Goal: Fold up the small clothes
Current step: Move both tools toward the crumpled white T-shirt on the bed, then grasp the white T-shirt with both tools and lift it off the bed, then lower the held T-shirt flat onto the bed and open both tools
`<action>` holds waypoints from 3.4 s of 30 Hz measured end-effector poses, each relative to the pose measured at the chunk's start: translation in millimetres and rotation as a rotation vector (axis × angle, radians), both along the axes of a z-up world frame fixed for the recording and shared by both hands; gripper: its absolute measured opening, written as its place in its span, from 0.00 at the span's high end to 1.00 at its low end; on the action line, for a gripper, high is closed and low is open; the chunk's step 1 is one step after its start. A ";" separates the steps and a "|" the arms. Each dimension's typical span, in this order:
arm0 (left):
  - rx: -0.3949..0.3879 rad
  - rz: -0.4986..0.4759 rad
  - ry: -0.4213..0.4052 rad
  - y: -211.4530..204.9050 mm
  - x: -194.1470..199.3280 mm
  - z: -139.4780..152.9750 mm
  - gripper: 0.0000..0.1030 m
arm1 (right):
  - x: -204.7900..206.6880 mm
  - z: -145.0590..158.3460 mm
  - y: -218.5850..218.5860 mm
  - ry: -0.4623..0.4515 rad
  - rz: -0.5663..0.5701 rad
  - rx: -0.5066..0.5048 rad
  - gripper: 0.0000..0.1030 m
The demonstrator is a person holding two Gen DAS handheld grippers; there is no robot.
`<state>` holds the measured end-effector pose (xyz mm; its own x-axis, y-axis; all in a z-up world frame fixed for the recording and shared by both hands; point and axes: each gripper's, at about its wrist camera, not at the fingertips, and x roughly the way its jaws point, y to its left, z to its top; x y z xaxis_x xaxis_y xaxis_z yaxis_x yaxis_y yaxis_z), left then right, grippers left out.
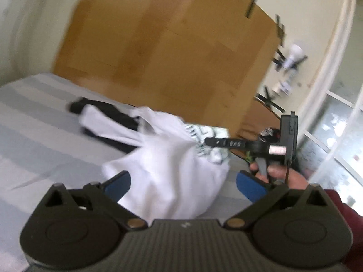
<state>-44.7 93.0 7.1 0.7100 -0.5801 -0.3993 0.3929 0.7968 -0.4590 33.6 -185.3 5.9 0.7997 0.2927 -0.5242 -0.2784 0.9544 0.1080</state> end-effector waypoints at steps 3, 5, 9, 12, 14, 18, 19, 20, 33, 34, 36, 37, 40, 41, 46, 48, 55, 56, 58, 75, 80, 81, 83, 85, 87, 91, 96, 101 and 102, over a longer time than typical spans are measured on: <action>0.070 -0.042 0.060 -27.0 23.3 -15.1 0.30 | -43.6 4.0 -25.3 -0.034 -0.018 0.039 0.89; 0.063 -0.070 0.102 -32.8 32.0 -23.9 0.33 | -92.7 9.2 -43.5 -0.043 0.017 0.103 0.89; 0.015 -0.114 0.071 -27.3 29.4 -32.9 0.18 | -177.7 -6.2 -65.7 0.065 0.196 0.149 0.77; 0.017 -0.129 0.053 -23.6 23.4 -36.3 0.14 | -203.4 -12.4 -78.1 0.110 0.235 0.132 0.61; 0.014 -0.132 0.054 -17.2 19.9 -37.5 0.14 | -194.9 2.3 -89.2 0.040 0.196 0.141 0.47; 0.012 -0.124 0.048 2.7 16.5 -49.2 0.14 | -152.9 33.2 -101.0 -0.135 0.082 0.199 0.37; 0.012 -0.123 0.050 7.1 14.4 -52.5 0.14 | -136.6 36.4 -100.4 -0.158 0.066 0.204 0.32; 0.014 -0.122 0.052 7.5 13.9 -53.6 0.14 | -117.3 38.0 -97.4 -0.165 0.060 0.197 0.27; 0.192 -0.112 0.032 -15.7 -1.3 -45.9 0.93 | -47.6 -18.0 -61.8 0.006 0.140 -0.200 0.92; 0.186 -0.104 0.012 -12.9 -2.4 -39.4 0.93 | -62.3 -7.1 -62.9 -0.049 0.126 -0.221 0.92; 0.169 -0.082 -0.044 -6.5 -4.3 -20.4 0.93 | -88.8 21.0 -72.3 -0.158 0.076 -0.233 0.93; 0.158 -0.079 -0.074 -4.9 -5.7 -10.1 0.93 | -103.6 38.8 -76.9 -0.226 0.046 -0.235 0.93; 0.151 -0.057 -0.194 -8.8 -13.8 25.8 0.93 | -137.8 86.4 -83.4 -0.422 -0.011 -0.221 0.93; 0.156 -0.043 -0.235 -12.4 -17.0 37.8 0.93 | -140.6 97.8 -83.7 -0.483 -0.024 -0.216 0.93; 0.141 0.047 -0.413 -22.2 -32.5 107.1 0.93 | -188.9 166.9 -71.8 -0.790 -0.062 -0.179 0.93; 0.132 0.096 -0.469 -22.5 -38.2 138.8 0.93 | -202.4 192.0 -64.5 -0.896 -0.067 -0.190 0.93; 0.103 0.273 -0.742 -15.9 -81.7 255.6 0.93 | -226.2 283.4 -51.8 -1.138 -0.126 -0.221 0.93; 0.106 0.295 -0.782 -17.4 -89.9 268.5 0.93 | -231.3 293.4 -50.9 -1.155 -0.135 -0.220 0.93; 0.112 0.329 -0.854 -20.2 -106.8 290.1 0.93 | -233.1 313.7 -53.9 -1.180 -0.149 -0.211 0.93; 0.337 0.457 -0.802 -68.2 -58.8 274.7 0.93 | -126.5 284.4 -70.0 -0.888 -0.137 -0.184 0.93; 0.523 0.420 -0.584 -123.2 65.6 189.9 0.84 | 19.2 216.9 -67.8 -0.557 -0.191 -0.144 0.69; 0.627 0.406 -0.505 -137.8 94.4 157.8 0.84 | 46.5 193.8 -66.8 -0.482 -0.234 -0.165 0.62; 0.734 0.380 -0.338 -145.0 127.8 97.7 0.89 | 73.8 140.0 -72.2 -0.350 -0.296 -0.161 0.60; 0.697 0.310 -0.270 -131.7 124.8 54.8 0.86 | 65.4 95.4 -85.6 -0.250 -0.243 -0.106 0.60; 0.693 0.277 -0.246 -109.6 109.3 20.0 0.85 | 41.0 55.2 -94.6 -0.186 -0.209 -0.114 0.59; 0.679 0.251 -0.143 -59.5 79.7 -23.0 0.77 | -16.3 -9.4 -104.0 -0.066 -0.150 -0.186 0.41; 0.655 0.235 -0.043 -20.7 52.7 -46.5 0.45 | -68.2 -54.8 -103.1 0.030 -0.155 -0.218 0.35; 0.680 0.203 -0.012 -19.0 43.1 -63.1 0.48 | -76.5 -54.7 -94.6 0.036 -0.134 -0.104 0.96; 0.690 0.207 -0.001 -20.8 42.0 -68.2 0.53 | -78.1 -51.7 -90.3 0.018 -0.130 -0.135 0.96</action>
<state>-2.7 72.2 -61.1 0.7788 -0.0490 -0.6253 0.2023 0.9633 0.1765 -44.4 -275.5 -45.7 0.8166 0.1136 -0.5660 -0.1513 0.9883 -0.0200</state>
